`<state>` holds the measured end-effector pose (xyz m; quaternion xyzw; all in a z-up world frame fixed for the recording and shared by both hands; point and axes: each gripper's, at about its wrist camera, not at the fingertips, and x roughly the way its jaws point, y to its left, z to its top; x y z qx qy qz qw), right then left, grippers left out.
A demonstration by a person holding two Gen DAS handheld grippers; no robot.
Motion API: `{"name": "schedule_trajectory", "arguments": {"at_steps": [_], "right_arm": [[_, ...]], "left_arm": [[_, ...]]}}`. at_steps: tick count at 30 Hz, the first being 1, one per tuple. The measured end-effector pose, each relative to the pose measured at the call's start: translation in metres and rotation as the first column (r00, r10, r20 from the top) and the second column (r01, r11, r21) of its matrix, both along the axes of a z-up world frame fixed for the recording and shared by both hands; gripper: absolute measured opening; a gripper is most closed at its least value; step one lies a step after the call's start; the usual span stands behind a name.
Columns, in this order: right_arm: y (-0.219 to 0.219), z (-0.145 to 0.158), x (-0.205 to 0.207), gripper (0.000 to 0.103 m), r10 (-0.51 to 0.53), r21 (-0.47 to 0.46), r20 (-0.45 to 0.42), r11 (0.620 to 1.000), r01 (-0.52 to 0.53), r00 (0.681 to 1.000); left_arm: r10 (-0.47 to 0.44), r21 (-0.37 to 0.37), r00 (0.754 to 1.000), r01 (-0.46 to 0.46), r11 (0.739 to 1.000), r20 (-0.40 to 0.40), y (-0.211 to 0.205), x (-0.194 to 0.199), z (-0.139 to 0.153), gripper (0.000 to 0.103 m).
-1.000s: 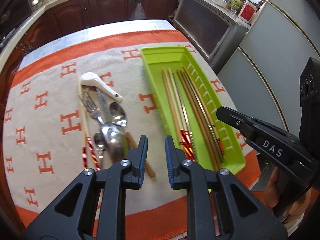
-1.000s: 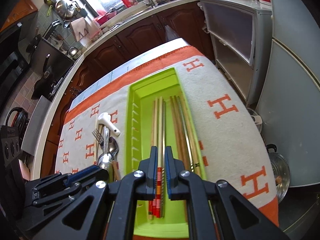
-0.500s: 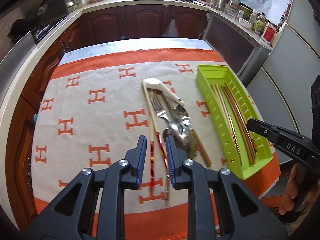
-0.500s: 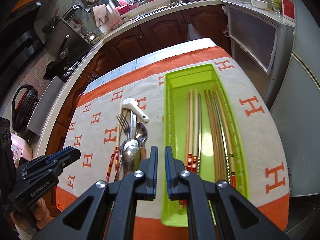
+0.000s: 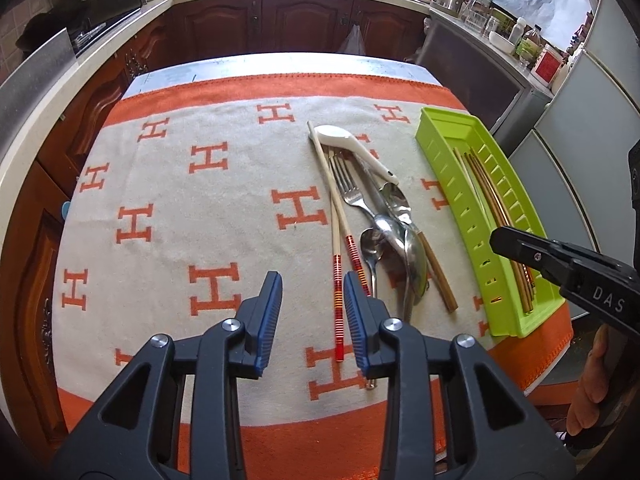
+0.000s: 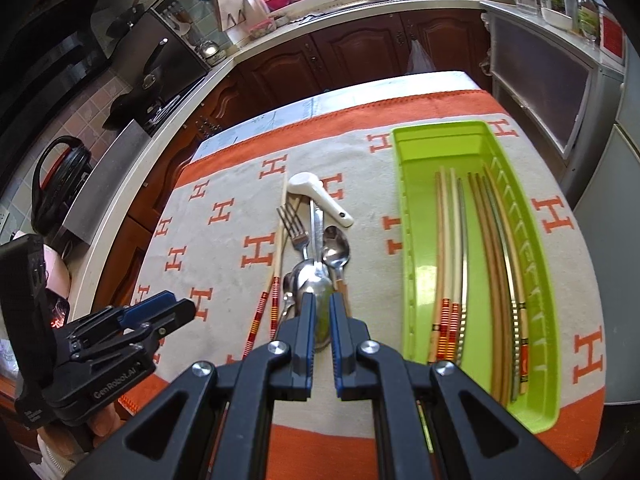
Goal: Organize utensils
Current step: 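Lift both open tools out of the tray back over the utensils, then lower the right tool onto a red-banded wooden chopstick and close on it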
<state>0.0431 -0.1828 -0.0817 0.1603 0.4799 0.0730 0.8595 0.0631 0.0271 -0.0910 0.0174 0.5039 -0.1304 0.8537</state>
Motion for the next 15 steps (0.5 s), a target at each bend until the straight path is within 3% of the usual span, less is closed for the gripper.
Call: {"name": "schedule_trajectory", "arguments": {"at_steps": [15], "right_arm": [[0.053,-0.039,0.052,0.007,0.100,0.049,-0.084,0.994,-0.096,0.991]], "left_arm": [[0.043,-0.020,0.998,-0.044,0.999,-0.049,0.032,0.017,-0.036,0.029]]}}
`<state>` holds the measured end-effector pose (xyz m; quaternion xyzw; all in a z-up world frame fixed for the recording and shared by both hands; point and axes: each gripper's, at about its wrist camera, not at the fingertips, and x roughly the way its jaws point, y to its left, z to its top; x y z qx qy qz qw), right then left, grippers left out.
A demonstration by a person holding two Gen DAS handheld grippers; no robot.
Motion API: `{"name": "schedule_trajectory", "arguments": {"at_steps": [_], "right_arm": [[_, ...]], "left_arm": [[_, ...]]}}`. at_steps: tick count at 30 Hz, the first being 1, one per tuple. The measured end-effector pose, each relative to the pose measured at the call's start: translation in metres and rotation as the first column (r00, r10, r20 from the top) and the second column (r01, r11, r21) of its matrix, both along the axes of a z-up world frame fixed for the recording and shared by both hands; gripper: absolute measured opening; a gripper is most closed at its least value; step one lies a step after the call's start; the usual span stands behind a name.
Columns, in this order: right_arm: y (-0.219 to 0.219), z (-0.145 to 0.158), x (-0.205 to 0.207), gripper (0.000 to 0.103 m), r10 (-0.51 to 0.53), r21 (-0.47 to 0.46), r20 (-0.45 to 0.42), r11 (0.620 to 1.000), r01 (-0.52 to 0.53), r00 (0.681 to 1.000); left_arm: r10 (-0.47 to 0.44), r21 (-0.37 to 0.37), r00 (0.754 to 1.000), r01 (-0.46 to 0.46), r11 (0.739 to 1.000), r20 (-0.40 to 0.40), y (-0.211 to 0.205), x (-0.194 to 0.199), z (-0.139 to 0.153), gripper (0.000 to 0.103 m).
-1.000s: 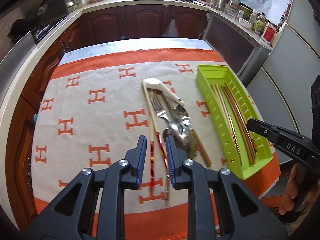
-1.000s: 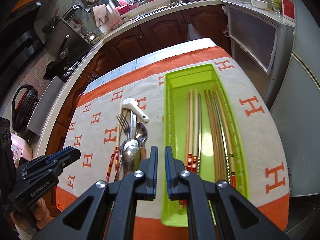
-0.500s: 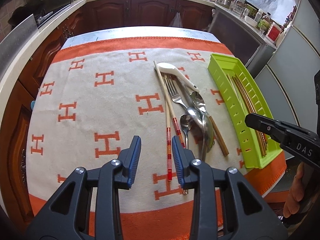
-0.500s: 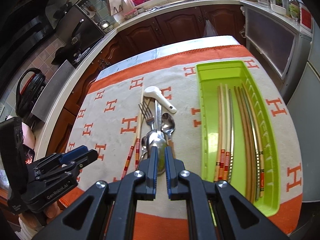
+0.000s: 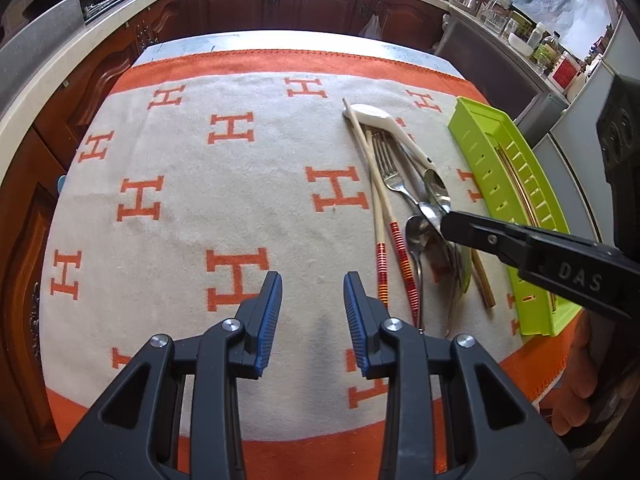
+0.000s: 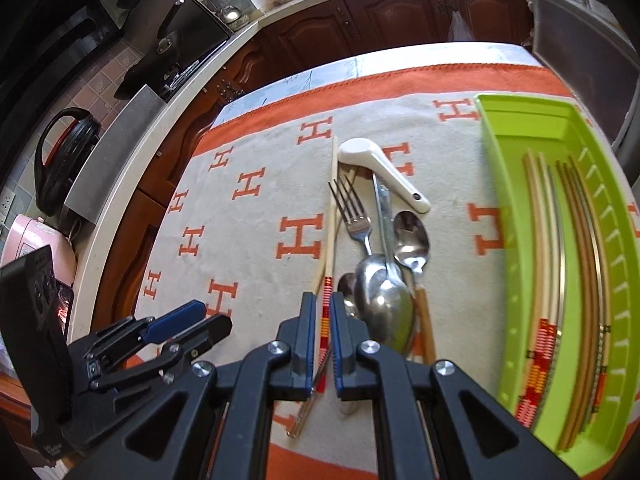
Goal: Organize utensils
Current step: 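Lower the right tool onto a red-banded wooden chopstick and close on it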
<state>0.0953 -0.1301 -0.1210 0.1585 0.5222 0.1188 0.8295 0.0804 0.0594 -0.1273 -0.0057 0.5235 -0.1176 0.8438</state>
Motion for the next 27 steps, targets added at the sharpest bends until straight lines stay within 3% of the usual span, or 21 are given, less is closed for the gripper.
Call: {"name": "schedule_trajectory", "arguments": {"at_steps": [18,27], "right_arm": [[0.024,-0.038,0.046,0.007,0.015,-0.087,-0.081,0.996,-0.023,0.997],[0.031,-0.037,0.045,0.005,0.033,-0.097,-0.057,0.995,-0.038,0.998]], "left_arm": [[0.004,-0.058,0.999,-0.006,0.998,-0.043,0.019,0.019,-0.020,0.029],[0.001,-0.068,0.999,-0.005,0.998,-0.055,0.019,0.023,-0.024,0.029]]}}
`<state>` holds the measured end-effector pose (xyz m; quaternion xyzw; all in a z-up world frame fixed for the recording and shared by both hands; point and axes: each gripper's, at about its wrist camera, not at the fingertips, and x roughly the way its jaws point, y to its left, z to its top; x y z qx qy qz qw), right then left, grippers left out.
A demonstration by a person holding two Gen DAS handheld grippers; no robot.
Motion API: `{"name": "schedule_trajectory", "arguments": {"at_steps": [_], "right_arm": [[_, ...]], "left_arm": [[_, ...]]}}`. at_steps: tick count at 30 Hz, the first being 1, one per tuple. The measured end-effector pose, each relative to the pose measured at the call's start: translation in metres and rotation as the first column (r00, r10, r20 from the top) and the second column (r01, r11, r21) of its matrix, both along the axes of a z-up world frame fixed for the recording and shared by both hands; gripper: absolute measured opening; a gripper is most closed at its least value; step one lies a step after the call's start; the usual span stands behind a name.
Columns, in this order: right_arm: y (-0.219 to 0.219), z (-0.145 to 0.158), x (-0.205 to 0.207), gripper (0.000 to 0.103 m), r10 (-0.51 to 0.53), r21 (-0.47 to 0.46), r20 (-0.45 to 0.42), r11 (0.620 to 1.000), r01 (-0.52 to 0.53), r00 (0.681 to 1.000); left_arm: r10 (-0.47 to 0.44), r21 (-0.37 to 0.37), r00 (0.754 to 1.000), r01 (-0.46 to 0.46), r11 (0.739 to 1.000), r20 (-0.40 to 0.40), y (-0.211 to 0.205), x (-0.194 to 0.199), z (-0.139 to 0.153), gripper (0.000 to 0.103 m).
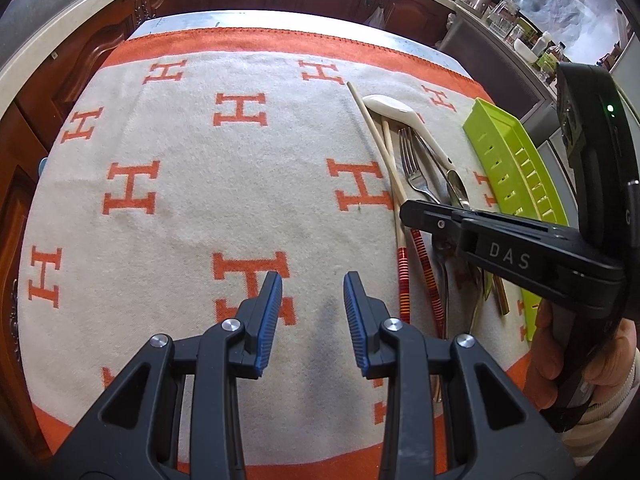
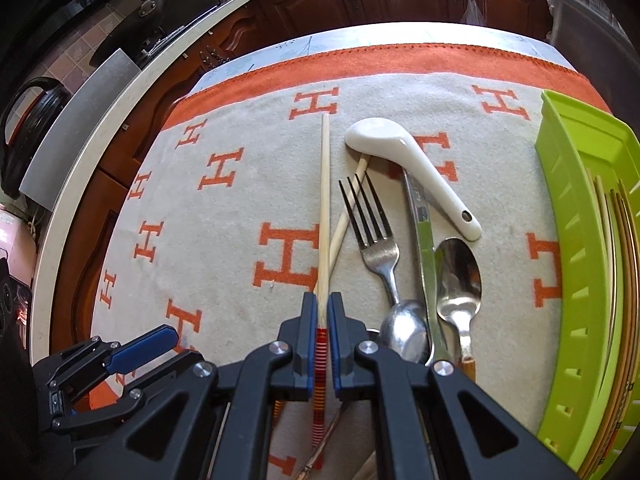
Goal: Organize utensils
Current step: 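Lower the right tool onto a red-banded wooden chopstick and close on it, then grasp a red-banded chopstick with the left tool while the right tool holds its chopstick, then carry both chopsticks into the lime-green tray and open both tools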
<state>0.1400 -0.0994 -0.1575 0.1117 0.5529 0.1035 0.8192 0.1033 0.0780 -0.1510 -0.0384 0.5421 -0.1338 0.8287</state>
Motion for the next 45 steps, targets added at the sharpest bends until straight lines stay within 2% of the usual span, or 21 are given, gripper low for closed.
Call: {"name": "schedule_trajectory", "arguments": {"at_steps": [10,15,24,30,35,37,39,42,45], "right_arm": [[-0.012,0.011,-0.008,0.005,-0.023,0.123,0.015,0.992,0.021,1.000],[-0.022,0.022,-0.014,0.005,-0.041,0.173,0.061,0.985,0.030,0.997],[-0.050,0.045,-0.029,0.005,-0.090,0.209,0.132,0.976,0.061,0.987],[-0.072,0.055,-0.043,0.005,-0.127,0.216,0.164,0.972,0.090,0.978],[-0.085,0.058,-0.051,0.005,-0.145,0.220,0.177,0.970,0.104,0.973],[-0.090,0.058,-0.054,0.005,-0.151,0.228,0.177,0.968,0.108,0.973],[-0.092,0.058,-0.056,0.005,-0.155,0.236,0.177,0.965,0.110,0.972],[-0.095,0.057,-0.059,0.005,-0.159,0.247,0.175,0.962,0.113,0.972],[-0.097,0.057,-0.063,0.005,-0.161,0.255,0.173,0.960,0.113,0.972]], "left_arm": [[-0.025,0.013,1.000,0.024,1.000,0.009,-0.011,-0.001,0.002,0.029],[-0.040,0.013,0.999,0.040,0.999,0.011,-0.022,0.001,0.004,0.029],[-0.077,0.012,0.997,0.077,0.997,0.001,-0.056,0.017,-0.002,0.029],[-0.092,0.054,0.996,0.093,0.994,-0.022,-0.083,0.027,-0.015,0.029],[-0.079,0.117,0.997,0.078,0.990,0.006,-0.096,0.029,-0.017,0.028],[-0.068,0.145,0.998,0.065,0.987,0.013,-0.098,0.029,-0.017,0.020],[-0.048,0.162,0.999,0.045,0.986,0.017,-0.094,0.031,-0.018,0.005],[-0.019,0.121,1.000,0.019,0.992,-0.002,-0.086,0.035,-0.018,0.004],[0.002,0.117,1.000,-0.001,0.993,-0.012,-0.081,0.033,-0.018,0.004]]}}
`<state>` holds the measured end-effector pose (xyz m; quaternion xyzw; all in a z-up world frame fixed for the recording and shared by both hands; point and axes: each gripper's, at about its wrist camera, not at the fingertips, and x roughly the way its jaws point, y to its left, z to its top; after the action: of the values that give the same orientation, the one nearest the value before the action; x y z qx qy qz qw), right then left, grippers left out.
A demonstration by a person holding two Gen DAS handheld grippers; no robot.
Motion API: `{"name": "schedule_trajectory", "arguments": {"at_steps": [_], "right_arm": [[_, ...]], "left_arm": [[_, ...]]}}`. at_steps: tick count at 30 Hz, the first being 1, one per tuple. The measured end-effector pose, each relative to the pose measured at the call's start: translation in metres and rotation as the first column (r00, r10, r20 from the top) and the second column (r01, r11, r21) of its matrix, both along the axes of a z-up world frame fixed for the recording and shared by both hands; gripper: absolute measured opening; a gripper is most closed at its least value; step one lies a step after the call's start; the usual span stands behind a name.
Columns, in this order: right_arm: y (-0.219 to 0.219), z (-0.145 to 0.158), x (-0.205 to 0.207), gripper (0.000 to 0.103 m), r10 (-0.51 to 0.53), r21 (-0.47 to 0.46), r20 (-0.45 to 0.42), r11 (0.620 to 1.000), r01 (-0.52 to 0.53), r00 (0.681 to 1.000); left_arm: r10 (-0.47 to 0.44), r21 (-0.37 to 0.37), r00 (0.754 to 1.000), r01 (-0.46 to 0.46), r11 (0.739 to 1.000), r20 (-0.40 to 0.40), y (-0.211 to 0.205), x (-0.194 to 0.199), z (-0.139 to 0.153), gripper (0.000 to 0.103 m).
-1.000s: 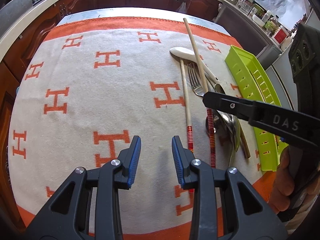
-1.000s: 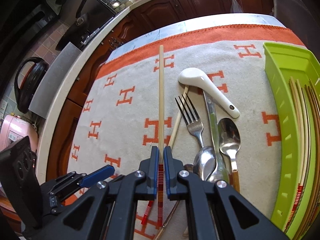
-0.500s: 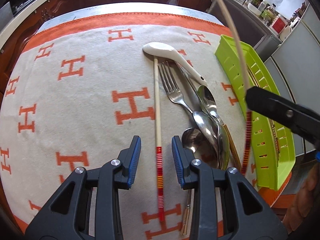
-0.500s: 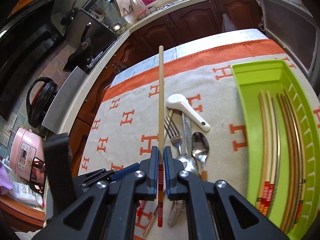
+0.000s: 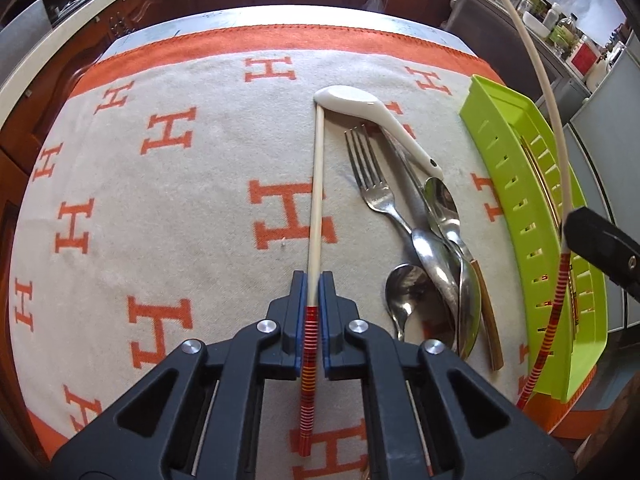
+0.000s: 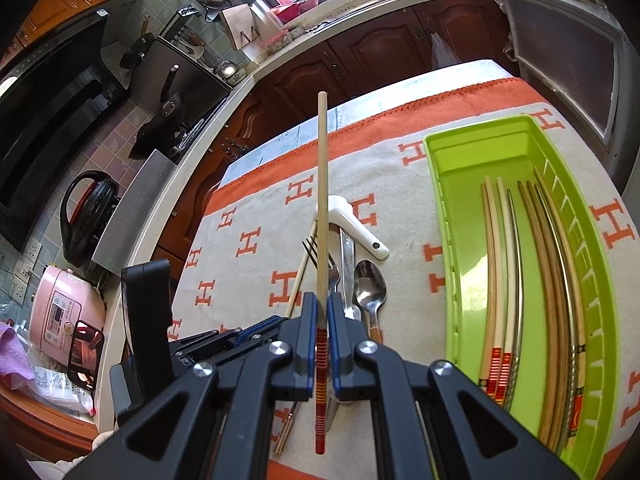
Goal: Organize utensils
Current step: 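Carry both chopsticks into the lime-green tray and open both tools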
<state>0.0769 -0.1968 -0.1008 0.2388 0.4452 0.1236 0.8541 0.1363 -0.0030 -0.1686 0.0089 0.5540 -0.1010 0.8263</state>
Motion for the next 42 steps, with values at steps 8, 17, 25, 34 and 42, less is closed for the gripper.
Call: {"name": "schedule_trajectory", "arguments": {"at_steps": [8,17,25,34,42], "right_arm": [[-0.002,0.006,-0.014,0.005,0.005,0.010,0.016,1.000,-0.005,1.000],[-0.003,0.013,-0.029,0.005,0.010,0.021,0.026,1.000,-0.010,1.000],[-0.006,0.021,-0.044,0.005,0.011,0.027,0.043,1.000,-0.012,0.999],[-0.018,0.031,-0.056,0.005,-0.003,0.029,0.061,1.000,0.001,0.998],[-0.040,0.045,-0.058,0.005,-0.050,-0.017,0.073,0.999,0.051,0.996]], "left_arm": [[0.025,-0.007,0.999,-0.025,1.000,-0.025,0.017,-0.031,0.005,0.004],[0.046,-0.037,0.999,-0.047,0.998,-0.005,0.034,-0.072,0.029,0.004],[0.059,-0.107,0.998,-0.057,0.993,0.020,0.042,-0.093,0.059,0.004],[0.035,-0.173,0.996,-0.021,0.985,0.077,0.023,-0.102,0.099,0.004],[-0.031,-0.200,0.988,0.060,0.978,0.149,-0.023,-0.090,0.133,0.004]]}}
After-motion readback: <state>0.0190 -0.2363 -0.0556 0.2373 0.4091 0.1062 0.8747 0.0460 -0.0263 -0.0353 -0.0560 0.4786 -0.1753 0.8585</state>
